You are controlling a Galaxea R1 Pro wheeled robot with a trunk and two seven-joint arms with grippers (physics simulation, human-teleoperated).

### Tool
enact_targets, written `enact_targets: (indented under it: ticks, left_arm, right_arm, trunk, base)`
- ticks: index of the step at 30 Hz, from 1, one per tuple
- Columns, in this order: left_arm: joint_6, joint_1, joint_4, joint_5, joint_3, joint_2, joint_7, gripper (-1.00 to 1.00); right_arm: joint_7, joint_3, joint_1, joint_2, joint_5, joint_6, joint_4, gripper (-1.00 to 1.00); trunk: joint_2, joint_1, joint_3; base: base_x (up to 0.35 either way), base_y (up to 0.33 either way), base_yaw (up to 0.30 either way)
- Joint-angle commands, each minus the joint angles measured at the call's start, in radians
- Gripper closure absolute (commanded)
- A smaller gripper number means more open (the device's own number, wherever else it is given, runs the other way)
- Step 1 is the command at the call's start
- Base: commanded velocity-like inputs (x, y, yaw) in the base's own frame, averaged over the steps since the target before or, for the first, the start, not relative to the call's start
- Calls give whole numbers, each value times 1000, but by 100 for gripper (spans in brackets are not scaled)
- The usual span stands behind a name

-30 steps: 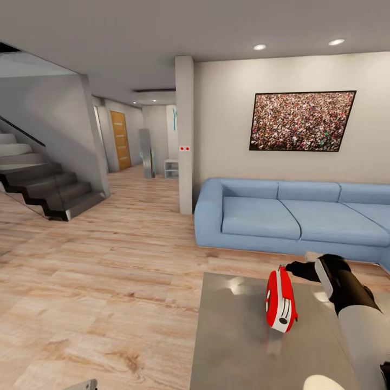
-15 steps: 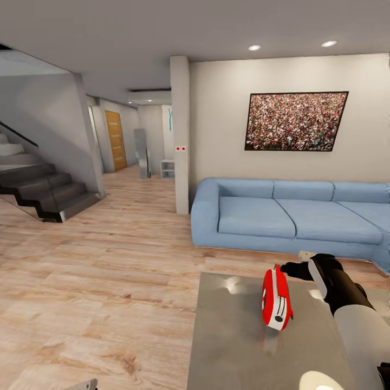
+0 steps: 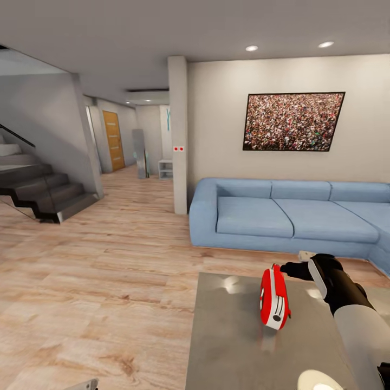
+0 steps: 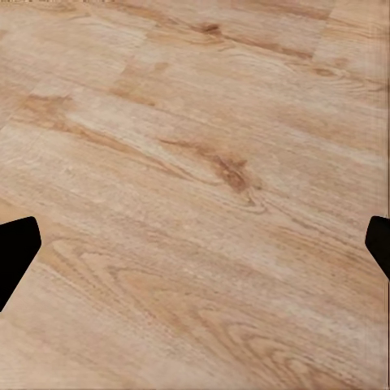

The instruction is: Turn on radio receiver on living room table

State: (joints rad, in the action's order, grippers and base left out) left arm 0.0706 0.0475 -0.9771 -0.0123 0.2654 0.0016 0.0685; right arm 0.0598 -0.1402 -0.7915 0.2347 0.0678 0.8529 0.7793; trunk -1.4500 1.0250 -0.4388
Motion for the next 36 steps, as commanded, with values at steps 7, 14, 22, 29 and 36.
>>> enact_targets:
  ticks: [7,14,22,29,36]
  left_arm:
    - [0,0,0,0,0,0,0,-100]
    - [0,0,0,0,0,0,0,-100]
    - [0,0,0,0,0,0,-1,-100]
    - [0,0,0,0,0,1,0,-100]
    - [0,0,0,0,0,1,0,-100]
  right_arm:
    - [1,0,0,0,3,0,0,-100]
    - [1,1,0,0,3,0,0,-100]
    - [1,1,0,0,3,0,-1,-100]
    - [1,0,0,0,3,0,-1,-100]
    - [2,-1,0,0,1,0,0,-100]
  trunk:
    - [0,0,1]
    - [0,0,1]
    - [0,0,1]
    - [0,0,1]
    - [0,0,1]
  base:
    - [0,0,-54]
    - [11,1,-2]
    - [96,66,0]
    - [6,5,0]
    - [0,0,0]
